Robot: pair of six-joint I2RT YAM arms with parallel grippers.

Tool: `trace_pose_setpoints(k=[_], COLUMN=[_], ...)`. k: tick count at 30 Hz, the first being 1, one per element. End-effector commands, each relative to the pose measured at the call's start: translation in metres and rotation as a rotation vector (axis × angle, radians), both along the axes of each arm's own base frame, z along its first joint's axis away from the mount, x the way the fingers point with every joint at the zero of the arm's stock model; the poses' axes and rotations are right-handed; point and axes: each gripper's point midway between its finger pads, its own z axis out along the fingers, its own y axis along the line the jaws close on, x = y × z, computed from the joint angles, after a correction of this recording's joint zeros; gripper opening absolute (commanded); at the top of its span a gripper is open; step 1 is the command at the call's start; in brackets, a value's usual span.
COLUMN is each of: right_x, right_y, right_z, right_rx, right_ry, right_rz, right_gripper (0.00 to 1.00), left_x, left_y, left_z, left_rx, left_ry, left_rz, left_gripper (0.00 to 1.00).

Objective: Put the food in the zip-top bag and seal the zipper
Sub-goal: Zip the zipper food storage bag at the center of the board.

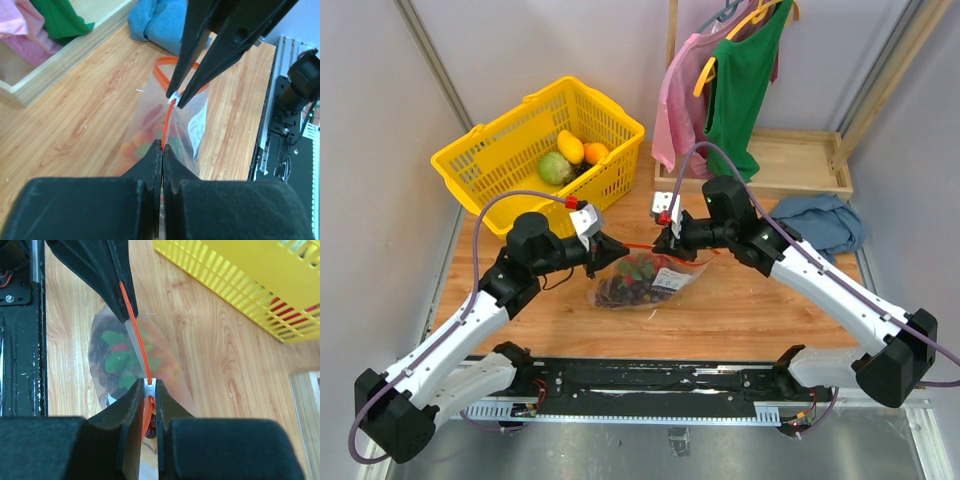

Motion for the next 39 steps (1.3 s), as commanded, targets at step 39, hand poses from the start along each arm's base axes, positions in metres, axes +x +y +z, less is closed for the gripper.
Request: trace_pose_setpoints(k=[39], right_x=[0.031], right_y=[-0.175], right_z=[-0.036], right_rx=[-0.161], right_ry=[0.166], right_rz=[-1.004], right_gripper=[0.01], left_x=[0.004], left_y=[0.034], left_z=[0.036], left_rx=[-0.223], left_ry=[0.192], left_rz=[0.318], left_gripper=[0.00])
